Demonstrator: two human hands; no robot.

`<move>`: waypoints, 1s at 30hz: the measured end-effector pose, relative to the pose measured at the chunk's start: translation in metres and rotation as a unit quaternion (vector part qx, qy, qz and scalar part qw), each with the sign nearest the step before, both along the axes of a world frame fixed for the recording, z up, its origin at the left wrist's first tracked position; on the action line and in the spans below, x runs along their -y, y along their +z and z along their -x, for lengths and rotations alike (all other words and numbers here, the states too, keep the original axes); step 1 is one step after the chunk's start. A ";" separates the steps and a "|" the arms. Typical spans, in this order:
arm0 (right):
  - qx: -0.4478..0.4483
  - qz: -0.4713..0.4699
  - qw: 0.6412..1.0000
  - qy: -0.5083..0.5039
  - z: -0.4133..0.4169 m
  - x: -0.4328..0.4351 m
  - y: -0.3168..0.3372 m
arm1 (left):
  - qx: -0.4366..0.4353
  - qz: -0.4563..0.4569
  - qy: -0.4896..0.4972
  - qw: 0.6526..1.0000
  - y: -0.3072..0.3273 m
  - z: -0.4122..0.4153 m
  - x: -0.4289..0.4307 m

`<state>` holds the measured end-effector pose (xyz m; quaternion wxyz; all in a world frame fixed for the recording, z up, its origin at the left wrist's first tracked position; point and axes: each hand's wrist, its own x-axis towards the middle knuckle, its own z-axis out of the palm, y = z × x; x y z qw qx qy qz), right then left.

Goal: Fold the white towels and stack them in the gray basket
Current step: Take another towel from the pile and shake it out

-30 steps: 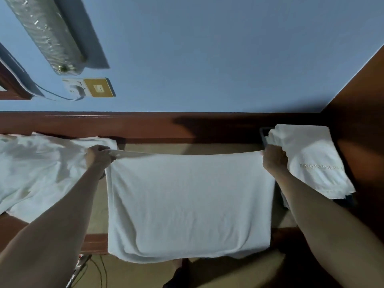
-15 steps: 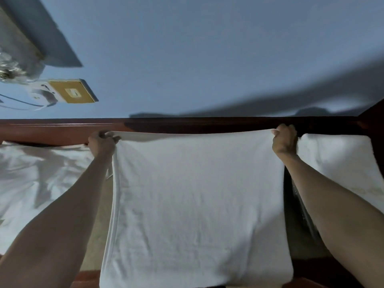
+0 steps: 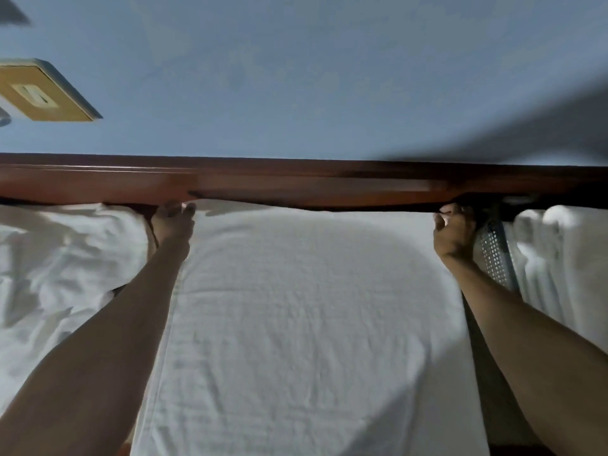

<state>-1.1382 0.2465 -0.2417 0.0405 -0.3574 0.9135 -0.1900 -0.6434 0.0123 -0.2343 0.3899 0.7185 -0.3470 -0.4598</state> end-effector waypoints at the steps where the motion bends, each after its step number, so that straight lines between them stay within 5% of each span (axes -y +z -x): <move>1: 0.004 0.021 1.000 0.006 -0.004 -0.001 -0.005 | 0.057 -0.002 -0.033 0.998 -0.006 0.001 -0.002; 5: -0.002 0.089 0.994 0.057 -0.043 -0.011 -0.020 | 0.192 0.093 -0.109 0.971 -0.022 0.032 -0.052; 10: 0.004 0.039 0.973 0.230 -0.113 -0.012 -0.065 | 0.261 0.216 -0.373 0.864 -0.061 0.097 -0.116; 19: -0.066 -0.020 0.933 0.354 -0.111 0.001 -0.093 | 0.396 0.202 -0.538 0.716 -0.096 0.165 -0.118; 25: -0.069 -0.035 0.922 0.380 -0.049 -0.015 -0.094 | 0.438 0.179 -0.540 0.696 -0.090 0.171 -0.124; 30: -0.077 -0.035 0.950 0.301 0.005 -0.031 -0.093 | 0.447 0.179 -0.537 0.693 -0.090 0.172 -0.124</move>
